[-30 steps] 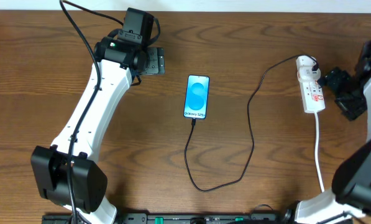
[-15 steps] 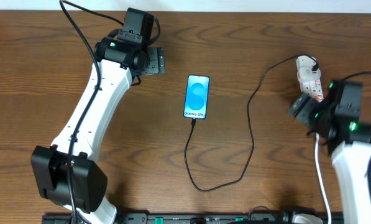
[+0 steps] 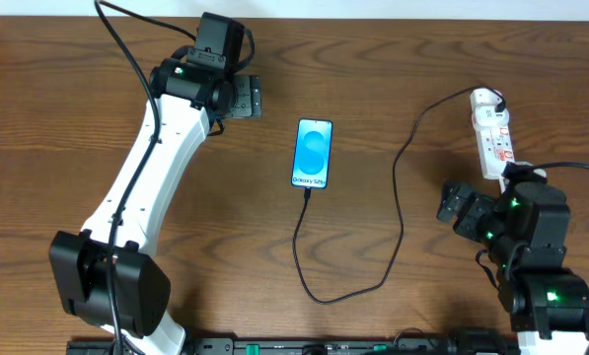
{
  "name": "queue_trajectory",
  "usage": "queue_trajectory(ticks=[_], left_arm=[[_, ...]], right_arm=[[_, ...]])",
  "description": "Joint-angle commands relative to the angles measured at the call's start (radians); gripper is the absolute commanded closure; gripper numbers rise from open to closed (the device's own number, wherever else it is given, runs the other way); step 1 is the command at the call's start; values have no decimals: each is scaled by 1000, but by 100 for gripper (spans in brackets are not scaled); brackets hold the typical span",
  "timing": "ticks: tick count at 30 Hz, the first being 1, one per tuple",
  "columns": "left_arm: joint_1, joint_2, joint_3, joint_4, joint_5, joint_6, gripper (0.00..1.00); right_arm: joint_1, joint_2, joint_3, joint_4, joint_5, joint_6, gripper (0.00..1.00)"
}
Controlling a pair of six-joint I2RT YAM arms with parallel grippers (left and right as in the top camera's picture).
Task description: Plug charger to phone and switch on socket
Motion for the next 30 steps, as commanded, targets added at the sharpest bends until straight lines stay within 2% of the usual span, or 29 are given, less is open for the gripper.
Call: queue_trajectory(ticks=[1, 6, 15, 20, 24, 30], left_arm=[[0, 7, -6, -2, -20, -4, 13], [0, 7, -6, -2, -20, -4, 13], [0, 7, -6, -2, -20, -4, 13], [0, 7, -6, -2, -20, -5, 13], [0, 7, -6, -2, -20, -4, 13], [0, 7, -6, -2, -20, -5, 13]], right_arm=[[12, 3, -7, -49, -2, -13, 1], [12, 5, -8, -141, -2, -13, 1], [11, 5, -8, -204, 9, -14, 1], [12, 5, -8, -196, 2, -14, 1], [14, -11, -27, -183, -27, -79, 1], [14, -148, -140, -73, -70, -169, 1]])
